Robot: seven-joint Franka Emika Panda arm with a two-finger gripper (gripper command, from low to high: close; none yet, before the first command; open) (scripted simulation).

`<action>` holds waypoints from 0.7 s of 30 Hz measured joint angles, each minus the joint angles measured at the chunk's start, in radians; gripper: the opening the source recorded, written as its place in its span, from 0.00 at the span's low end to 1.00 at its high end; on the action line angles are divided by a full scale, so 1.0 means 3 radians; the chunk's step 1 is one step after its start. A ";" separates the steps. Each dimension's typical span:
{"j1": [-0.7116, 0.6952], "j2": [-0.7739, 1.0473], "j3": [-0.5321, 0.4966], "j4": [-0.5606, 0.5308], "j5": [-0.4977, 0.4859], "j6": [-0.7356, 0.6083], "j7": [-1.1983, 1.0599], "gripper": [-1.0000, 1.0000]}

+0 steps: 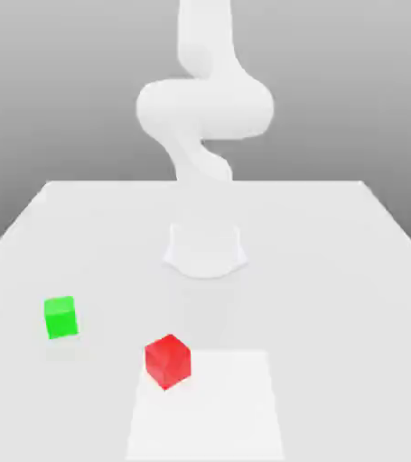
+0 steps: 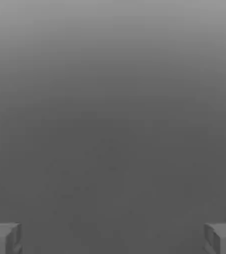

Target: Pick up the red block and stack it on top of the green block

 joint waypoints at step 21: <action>0.0285 0.2626 -0.0693 -0.1611 0.0230 0.1843 -0.2725 0.50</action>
